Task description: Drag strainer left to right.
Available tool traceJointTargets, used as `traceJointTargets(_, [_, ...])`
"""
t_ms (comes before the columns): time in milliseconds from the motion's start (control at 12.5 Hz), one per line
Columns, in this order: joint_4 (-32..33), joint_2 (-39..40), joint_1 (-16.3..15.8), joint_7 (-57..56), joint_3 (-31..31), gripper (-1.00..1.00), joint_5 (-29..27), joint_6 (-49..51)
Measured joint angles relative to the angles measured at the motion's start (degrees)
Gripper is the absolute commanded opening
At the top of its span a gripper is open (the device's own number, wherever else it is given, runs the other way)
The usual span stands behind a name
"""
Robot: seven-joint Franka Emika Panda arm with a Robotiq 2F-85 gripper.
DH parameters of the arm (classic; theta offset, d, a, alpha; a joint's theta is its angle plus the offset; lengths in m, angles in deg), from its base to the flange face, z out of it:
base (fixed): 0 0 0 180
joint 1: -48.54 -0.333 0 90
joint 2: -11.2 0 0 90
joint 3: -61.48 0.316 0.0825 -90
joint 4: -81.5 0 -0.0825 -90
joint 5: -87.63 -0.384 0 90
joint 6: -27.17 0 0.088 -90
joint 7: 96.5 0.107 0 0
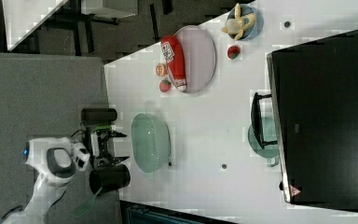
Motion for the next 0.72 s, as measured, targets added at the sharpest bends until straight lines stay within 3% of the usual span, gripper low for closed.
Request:
traceJointTargets(320, [-1.57, 11.81, -0.97, 2.29, -1.79, 1.0, 1.21, -12.62])
traceJointTargets(720, [2.35, 18.79, -3.43, 2.97, -9.18, 1.0, 3.78, -14.16])
